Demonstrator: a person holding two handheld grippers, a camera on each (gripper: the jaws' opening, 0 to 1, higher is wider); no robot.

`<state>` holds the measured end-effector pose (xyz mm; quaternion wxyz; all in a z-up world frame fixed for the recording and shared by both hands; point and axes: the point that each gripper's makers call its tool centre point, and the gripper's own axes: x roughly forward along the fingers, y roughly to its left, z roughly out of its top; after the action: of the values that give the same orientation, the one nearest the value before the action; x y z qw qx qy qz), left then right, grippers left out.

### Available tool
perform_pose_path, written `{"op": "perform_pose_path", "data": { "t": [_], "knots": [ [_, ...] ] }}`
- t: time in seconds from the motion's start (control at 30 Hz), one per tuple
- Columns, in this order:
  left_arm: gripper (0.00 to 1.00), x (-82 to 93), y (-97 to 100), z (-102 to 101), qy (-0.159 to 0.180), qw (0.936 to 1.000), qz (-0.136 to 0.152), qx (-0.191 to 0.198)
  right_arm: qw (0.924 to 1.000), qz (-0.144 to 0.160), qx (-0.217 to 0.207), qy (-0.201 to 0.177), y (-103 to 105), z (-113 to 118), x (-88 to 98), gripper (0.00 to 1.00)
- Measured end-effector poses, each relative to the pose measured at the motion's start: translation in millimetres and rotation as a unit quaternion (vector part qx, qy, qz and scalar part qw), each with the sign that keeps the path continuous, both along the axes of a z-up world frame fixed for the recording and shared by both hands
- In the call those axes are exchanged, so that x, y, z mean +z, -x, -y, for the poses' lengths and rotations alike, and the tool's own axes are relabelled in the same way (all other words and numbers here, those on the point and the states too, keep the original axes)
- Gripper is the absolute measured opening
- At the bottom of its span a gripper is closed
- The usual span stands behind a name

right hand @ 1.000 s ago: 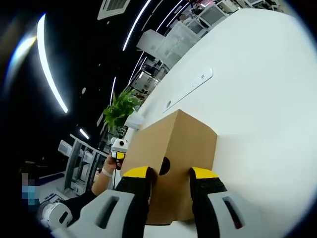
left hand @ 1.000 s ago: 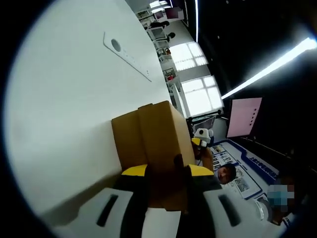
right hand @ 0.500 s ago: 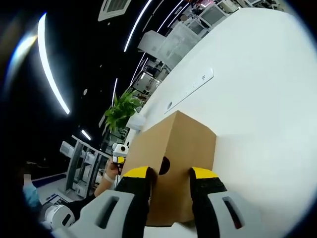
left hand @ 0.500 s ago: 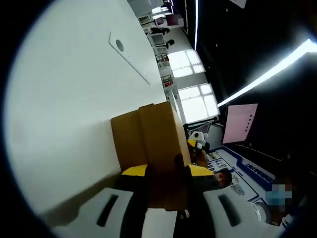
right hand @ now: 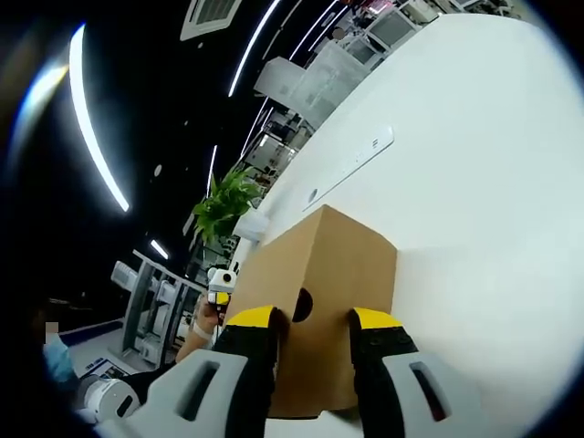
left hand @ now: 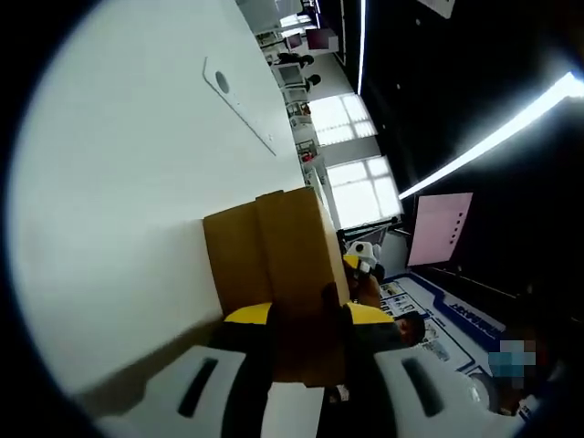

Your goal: Operate the shoe box by opening the lid, removing the specified soft item, and placing it in the target area until the item is outside and the box remains undamaged.

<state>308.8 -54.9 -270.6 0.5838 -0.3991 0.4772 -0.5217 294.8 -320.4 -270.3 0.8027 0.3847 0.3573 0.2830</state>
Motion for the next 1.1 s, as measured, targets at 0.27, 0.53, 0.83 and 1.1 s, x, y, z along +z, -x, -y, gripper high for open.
{"op": "perform_pose_path", "data": {
  "t": [0.27,0.53,0.83,1.1],
  "knots": [
    [0.29,-0.3,1.1,-3,0.005,1.0000,-0.002,-0.003,1.0000,0.003,-0.003,0.001,-3,3,0.7,0.31],
    [0.28,-0.8,-3.1,-4,-0.005,0.9999,0.003,-0.009,0.9999,0.006,-0.008,-0.003,-5,7,1.1,0.31],
    [0.28,-1.4,-4.2,-4,-0.001,0.9999,0.003,-0.011,0.9998,0.007,-0.017,0.004,-3,5,0.3,0.31],
    [0.28,-1.3,-7.2,-6,-0.006,0.9998,0.008,-0.017,0.9996,0.008,-0.026,0.011,-5,10,1.4,0.30]
  ]
}}
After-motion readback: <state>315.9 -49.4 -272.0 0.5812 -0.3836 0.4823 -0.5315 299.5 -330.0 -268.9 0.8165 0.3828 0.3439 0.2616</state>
